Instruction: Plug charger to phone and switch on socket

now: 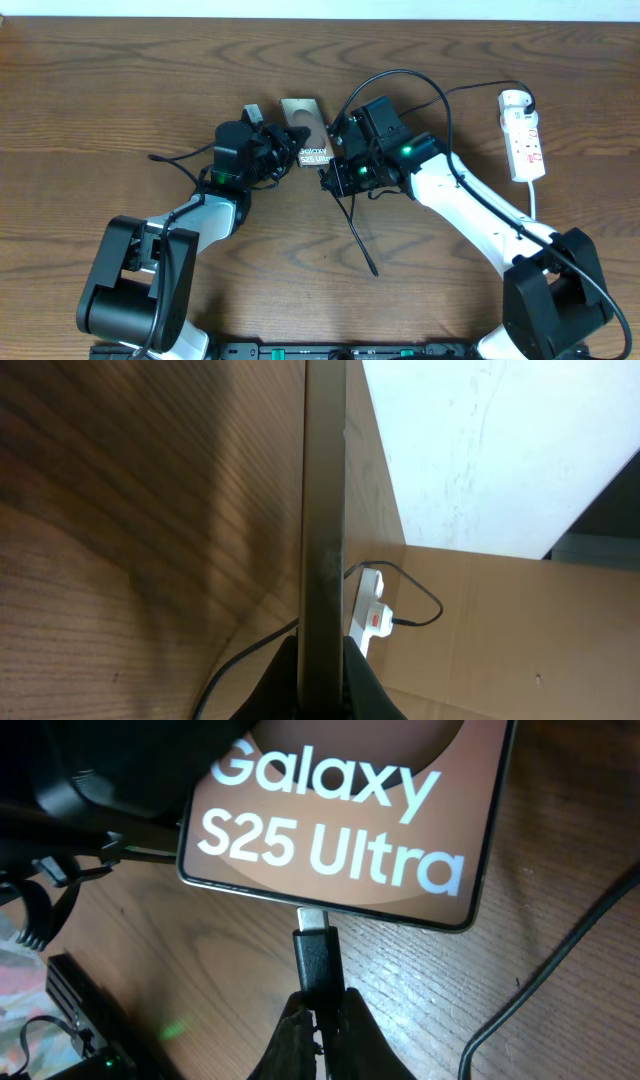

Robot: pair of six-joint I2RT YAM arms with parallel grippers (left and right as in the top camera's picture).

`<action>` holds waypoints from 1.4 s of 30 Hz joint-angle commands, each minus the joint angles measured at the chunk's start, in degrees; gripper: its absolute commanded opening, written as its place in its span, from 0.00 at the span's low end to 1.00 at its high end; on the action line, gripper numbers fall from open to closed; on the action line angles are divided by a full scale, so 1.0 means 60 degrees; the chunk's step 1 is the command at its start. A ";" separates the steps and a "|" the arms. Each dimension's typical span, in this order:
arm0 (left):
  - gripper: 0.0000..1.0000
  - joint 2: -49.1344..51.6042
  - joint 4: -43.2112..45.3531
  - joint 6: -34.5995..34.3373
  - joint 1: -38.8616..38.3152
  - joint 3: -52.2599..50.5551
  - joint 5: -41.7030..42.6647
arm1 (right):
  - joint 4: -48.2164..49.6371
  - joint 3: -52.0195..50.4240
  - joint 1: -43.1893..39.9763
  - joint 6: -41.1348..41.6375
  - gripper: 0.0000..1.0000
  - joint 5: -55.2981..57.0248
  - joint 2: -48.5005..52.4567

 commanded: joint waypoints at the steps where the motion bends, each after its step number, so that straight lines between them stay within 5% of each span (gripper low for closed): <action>1: 0.07 -0.0080 0.0186 0.0200 -0.0029 0.0390 0.0164 | 0.0087 0.0168 0.0036 -0.0087 0.01 -0.0029 0.0157; 18: 0.07 -0.0080 0.0186 0.0375 -0.0033 0.0390 0.0164 | 0.0590 0.0168 0.0036 0.0743 0.01 -0.0025 0.0157; 42: 0.07 -0.0080 0.0178 0.2510 -0.0299 0.0390 0.1443 | 0.0550 0.0168 -0.0073 0.0984 0.01 -0.0066 0.0157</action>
